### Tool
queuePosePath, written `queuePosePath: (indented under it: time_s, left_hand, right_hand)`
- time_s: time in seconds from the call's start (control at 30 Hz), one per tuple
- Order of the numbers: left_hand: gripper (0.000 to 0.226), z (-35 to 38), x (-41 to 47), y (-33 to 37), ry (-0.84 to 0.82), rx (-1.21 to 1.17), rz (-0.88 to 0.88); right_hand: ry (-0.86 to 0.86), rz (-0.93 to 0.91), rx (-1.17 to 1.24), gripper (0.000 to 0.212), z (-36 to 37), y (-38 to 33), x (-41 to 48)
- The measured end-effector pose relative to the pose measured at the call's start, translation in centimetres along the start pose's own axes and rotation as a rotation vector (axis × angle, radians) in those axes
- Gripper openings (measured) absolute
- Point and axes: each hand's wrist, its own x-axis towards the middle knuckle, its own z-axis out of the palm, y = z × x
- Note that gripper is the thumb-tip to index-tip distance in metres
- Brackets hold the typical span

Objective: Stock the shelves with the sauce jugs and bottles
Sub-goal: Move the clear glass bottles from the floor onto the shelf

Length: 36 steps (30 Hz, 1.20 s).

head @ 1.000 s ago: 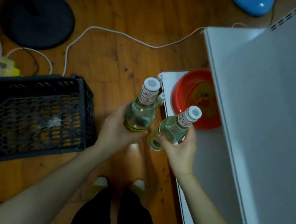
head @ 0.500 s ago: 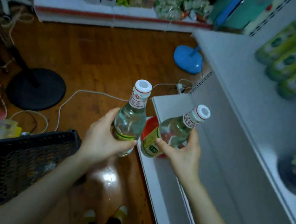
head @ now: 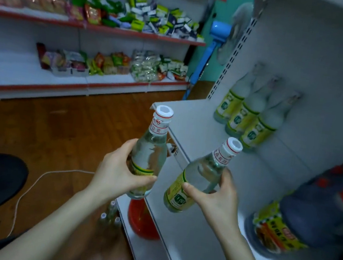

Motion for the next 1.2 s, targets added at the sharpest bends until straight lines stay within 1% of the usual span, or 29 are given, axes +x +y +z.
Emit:
queuePosePath:
  time_s: [0.1, 0.2, 0.37, 0.5, 0.67, 0.73, 0.9, 1.03, 1.2]
  left_hand:
    - [0.082, 0.9, 2.6, 1.5, 0.000, -0.016, 0.051]
    - [0.079, 1.5, 5.2, 2.8, -0.018, -0.013, 0.095]
    - [0.077, 2.7, 10.2, 4.4, -0.080, -0.050, 0.175]
    - [0.085, 4.1, 14.5, 4.9, -0.166, -0.073, 0.204]
    - [0.076, 5.9, 19.3, 5.0, -0.269, -0.103, 0.234]
    - [0.078, 6.7, 20.9, 4.7, -0.310, -0.098, 0.240]
    - [0.081, 8.1, 23.7, 3.3, -0.369, -0.111, 0.269]
    - [0.078, 8.9, 25.1, 3.3, -0.413, -0.126, 0.305]
    - [0.075, 9.8, 26.2, 3.4, -0.453, -0.098, 0.344]
  right_hand:
    - [0.039, -0.034, -0.021, 0.056, -1.4, -0.9, 1.8]
    - [0.064, -0.013, -0.024, 0.057, -2.6, -1.7, 3.2]
    - [0.140, -0.023, 0.017, 0.056, -3.8, -2.6, 6.0]
    - [0.238, -0.038, -0.014, 0.057, -4.0, -2.9, 8.1]
    - [0.380, 0.017, -0.037, 0.061, -3.5, -3.0, 10.1]
    - [0.433, 0.045, -0.067, 0.064, -3.3, -3.1, 10.4]
    - [0.526, 0.117, -0.105, 0.062, -2.7, -2.6, 10.5]
    - [0.580, 0.161, -0.137, 0.064, -2.2, -2.2, 10.9]
    - [0.600, 0.191, -0.146, 0.065, -1.5, -1.8, 11.3]
